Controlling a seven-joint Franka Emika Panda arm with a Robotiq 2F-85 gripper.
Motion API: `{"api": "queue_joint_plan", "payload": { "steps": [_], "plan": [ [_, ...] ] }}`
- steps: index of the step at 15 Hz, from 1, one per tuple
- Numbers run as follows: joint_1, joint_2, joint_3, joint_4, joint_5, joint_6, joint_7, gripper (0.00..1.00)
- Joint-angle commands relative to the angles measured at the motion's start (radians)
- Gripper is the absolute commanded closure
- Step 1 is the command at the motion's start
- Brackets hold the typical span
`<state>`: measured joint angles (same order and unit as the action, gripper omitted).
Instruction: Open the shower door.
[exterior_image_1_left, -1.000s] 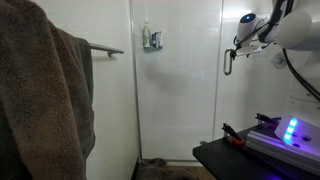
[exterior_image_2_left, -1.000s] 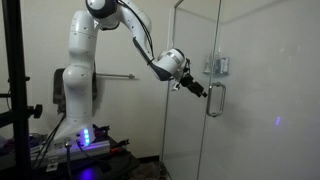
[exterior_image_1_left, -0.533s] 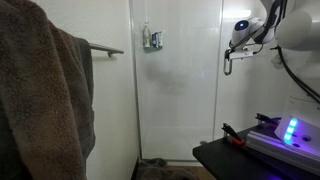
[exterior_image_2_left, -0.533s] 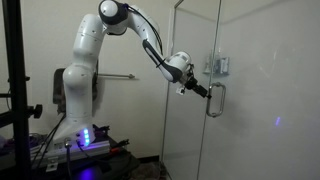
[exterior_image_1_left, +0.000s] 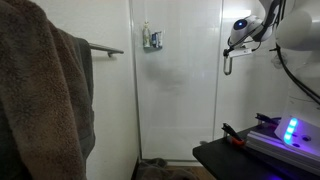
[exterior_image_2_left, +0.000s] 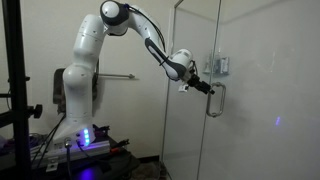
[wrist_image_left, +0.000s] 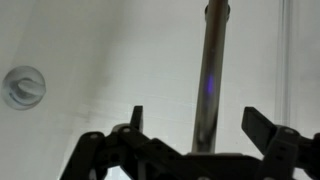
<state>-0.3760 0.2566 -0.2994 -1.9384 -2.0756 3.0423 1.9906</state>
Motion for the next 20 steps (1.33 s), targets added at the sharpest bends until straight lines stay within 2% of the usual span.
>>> {"api": "queue_joint_plan", "payload": {
  "steps": [1,2,12,14,15,17,18,20],
  "plan": [
    [-0.007,0.069,0.004,0.08,-0.044,-0.002,-0.016,0.0],
    [0.0,0.02,0.001,0.031,-0.021,-0.001,-0.003,0.0],
    [0.018,0.113,0.016,0.121,-0.016,-0.057,-0.012,0.0],
    [0.03,0.126,0.007,0.123,0.015,-0.095,-0.031,0.0],
    [0.02,0.094,0.014,0.098,-0.01,-0.064,-0.006,0.0],
    [0.024,0.108,0.014,0.104,-0.003,-0.084,-0.006,0.0],
    [0.025,0.112,0.014,0.106,-0.001,-0.086,-0.006,0.25],
    [0.024,0.113,0.016,0.107,-0.009,-0.084,0.001,0.34]
  ]
}}
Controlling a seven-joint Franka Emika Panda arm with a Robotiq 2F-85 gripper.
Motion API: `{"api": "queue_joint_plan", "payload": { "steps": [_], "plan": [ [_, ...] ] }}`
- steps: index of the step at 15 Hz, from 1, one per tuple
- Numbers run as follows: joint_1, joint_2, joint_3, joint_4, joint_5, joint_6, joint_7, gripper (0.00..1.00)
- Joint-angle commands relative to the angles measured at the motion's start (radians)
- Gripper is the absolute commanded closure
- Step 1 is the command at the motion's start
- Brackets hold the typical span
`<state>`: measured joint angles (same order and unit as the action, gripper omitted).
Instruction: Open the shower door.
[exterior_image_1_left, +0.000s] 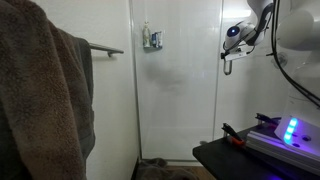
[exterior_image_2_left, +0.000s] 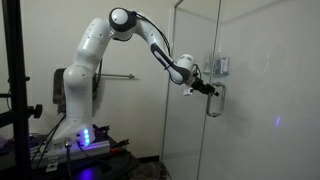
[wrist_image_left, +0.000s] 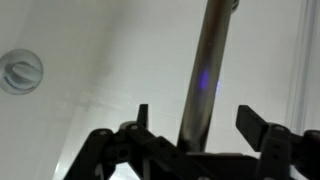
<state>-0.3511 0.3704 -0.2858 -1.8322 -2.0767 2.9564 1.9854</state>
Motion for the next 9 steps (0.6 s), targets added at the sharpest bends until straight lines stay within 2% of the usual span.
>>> {"api": "queue_joint_plan", "payload": {
  "steps": [1,8,9],
  "plan": [
    [-0.002,-0.002,0.006,0.003,-0.02,0.008,0.017,0.41],
    [-0.007,-0.005,-0.004,-0.004,-0.011,0.022,0.012,0.92],
    [-0.003,-0.008,-0.013,-0.015,0.023,0.033,0.005,0.95]
  ]
}}
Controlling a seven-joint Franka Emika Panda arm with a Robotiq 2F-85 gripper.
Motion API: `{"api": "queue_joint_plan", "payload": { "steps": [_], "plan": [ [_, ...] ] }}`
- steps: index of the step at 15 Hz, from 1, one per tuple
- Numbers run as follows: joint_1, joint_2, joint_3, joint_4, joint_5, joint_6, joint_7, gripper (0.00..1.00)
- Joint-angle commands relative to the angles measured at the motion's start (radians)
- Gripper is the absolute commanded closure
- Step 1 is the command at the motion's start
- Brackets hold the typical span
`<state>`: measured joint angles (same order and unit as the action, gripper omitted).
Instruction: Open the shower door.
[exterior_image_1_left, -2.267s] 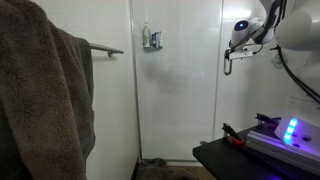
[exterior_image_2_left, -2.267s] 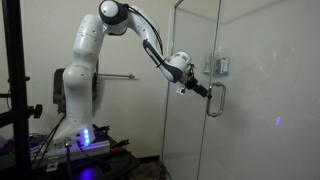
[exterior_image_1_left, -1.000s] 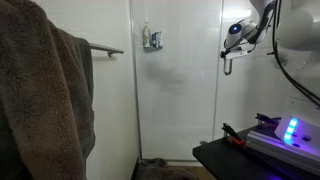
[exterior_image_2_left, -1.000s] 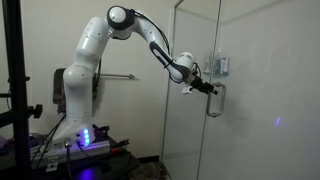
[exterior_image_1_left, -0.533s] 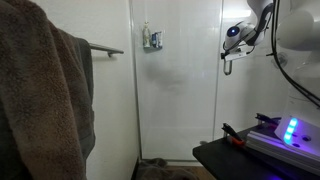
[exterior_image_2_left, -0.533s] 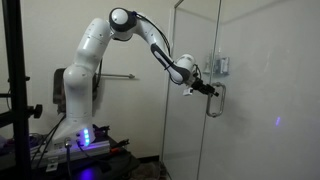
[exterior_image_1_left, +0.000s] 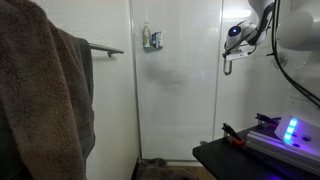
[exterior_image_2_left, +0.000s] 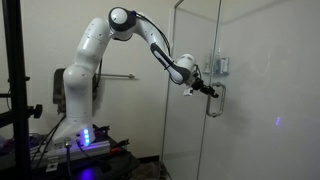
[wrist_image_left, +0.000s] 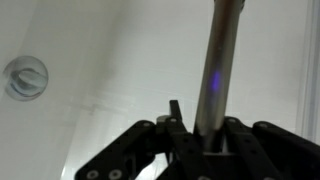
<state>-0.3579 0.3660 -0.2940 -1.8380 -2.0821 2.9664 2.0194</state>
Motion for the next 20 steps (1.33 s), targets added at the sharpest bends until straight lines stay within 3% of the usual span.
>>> {"api": "queue_joint_plan", "payload": {
  "steps": [1,3,6,7,10,15,20],
  "plan": [
    [0.001,-0.001,-0.012,-0.013,0.064,0.054,-0.052,0.93],
    [0.004,-0.008,-0.03,-0.028,0.136,0.101,-0.083,0.95],
    [0.011,-0.028,-0.066,-0.082,0.29,0.194,-0.229,0.95],
    [-0.037,-0.047,-0.015,-0.12,0.356,0.179,-0.311,0.95],
    [-0.051,-0.073,-0.013,-0.191,0.509,0.227,-0.48,0.94],
    [-0.053,-0.145,-0.021,-0.318,0.727,0.21,-0.758,0.94],
    [-0.123,-0.28,0.022,-0.462,0.771,0.167,-0.889,0.94]
  ]
}}
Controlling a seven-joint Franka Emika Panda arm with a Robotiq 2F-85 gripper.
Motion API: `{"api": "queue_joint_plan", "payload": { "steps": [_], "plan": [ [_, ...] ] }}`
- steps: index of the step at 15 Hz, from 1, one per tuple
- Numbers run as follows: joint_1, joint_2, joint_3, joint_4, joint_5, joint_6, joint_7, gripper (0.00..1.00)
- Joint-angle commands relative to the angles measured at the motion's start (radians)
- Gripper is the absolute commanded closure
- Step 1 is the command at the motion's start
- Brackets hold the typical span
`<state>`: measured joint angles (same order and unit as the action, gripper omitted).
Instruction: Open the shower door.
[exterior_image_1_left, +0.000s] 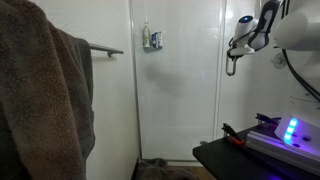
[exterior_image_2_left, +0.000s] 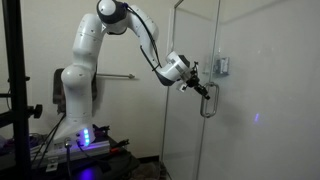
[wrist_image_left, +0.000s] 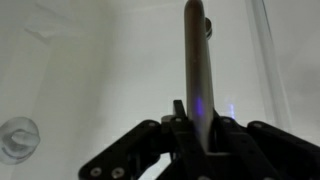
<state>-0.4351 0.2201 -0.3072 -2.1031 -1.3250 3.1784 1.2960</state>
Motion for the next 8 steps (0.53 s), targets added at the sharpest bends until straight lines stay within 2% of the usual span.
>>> {"api": "queue_joint_plan", "payload": {
  "steps": [1,2,3,8],
  "plan": [
    [-0.056,-0.161,0.034,-0.232,0.02,-0.043,-0.185,0.94],
    [-0.065,-0.189,0.032,-0.27,0.031,-0.043,-0.205,0.94],
    [-0.022,-0.211,-0.026,-0.309,0.072,-0.029,-0.25,0.94],
    [-0.021,-0.378,-0.08,-0.484,0.193,-0.093,-0.43,0.94]
  ]
}}
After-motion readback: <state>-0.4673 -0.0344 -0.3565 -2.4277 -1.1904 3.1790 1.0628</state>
